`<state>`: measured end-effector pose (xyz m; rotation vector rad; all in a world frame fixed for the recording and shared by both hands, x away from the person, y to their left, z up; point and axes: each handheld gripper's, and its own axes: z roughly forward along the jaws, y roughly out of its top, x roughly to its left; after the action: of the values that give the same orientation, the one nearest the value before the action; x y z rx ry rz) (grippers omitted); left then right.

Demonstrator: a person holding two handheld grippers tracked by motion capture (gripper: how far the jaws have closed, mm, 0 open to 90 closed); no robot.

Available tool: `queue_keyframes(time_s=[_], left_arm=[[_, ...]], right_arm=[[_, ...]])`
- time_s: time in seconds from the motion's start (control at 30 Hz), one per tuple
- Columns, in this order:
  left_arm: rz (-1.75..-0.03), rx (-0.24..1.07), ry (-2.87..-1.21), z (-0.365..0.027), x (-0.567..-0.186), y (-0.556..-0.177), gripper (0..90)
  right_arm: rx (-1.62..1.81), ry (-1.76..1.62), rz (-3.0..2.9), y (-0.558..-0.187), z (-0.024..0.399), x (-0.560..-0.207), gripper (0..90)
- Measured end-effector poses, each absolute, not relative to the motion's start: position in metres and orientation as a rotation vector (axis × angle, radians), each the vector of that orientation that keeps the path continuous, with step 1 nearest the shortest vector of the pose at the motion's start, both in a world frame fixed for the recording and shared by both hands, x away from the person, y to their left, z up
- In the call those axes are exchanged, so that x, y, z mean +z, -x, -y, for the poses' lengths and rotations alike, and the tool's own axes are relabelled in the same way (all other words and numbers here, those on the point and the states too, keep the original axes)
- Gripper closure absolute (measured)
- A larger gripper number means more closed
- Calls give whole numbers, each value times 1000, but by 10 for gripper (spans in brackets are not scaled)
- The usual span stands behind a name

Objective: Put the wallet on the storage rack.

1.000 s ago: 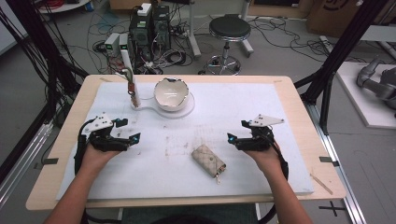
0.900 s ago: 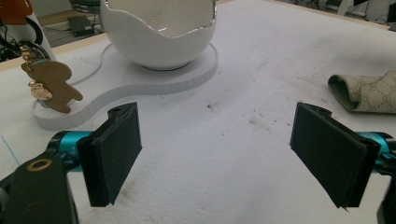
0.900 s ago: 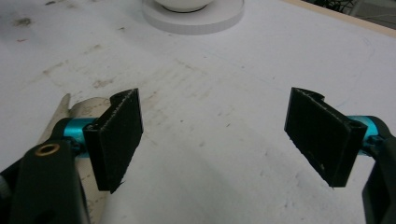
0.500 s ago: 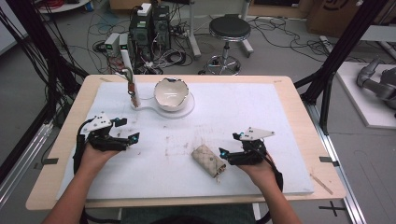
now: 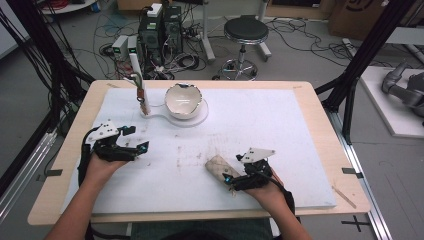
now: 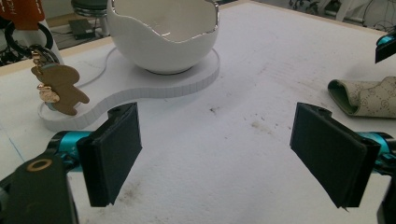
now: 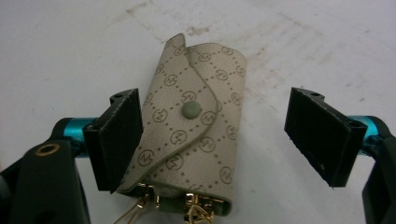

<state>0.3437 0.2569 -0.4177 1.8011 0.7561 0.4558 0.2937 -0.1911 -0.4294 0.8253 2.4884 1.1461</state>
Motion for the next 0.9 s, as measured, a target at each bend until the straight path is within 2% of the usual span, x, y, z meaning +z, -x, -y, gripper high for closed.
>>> queue_keyframes(time_s=[0.73,0.9], left_arm=[[-758,459,-1803,-257,-417,-343,163],[-755,462,-1808,-257,-417,-343,163]], right_arm=[[979,-846,-2600,-285,179,-450,193],[977,-852,-2592,-282,179,-450,221]])
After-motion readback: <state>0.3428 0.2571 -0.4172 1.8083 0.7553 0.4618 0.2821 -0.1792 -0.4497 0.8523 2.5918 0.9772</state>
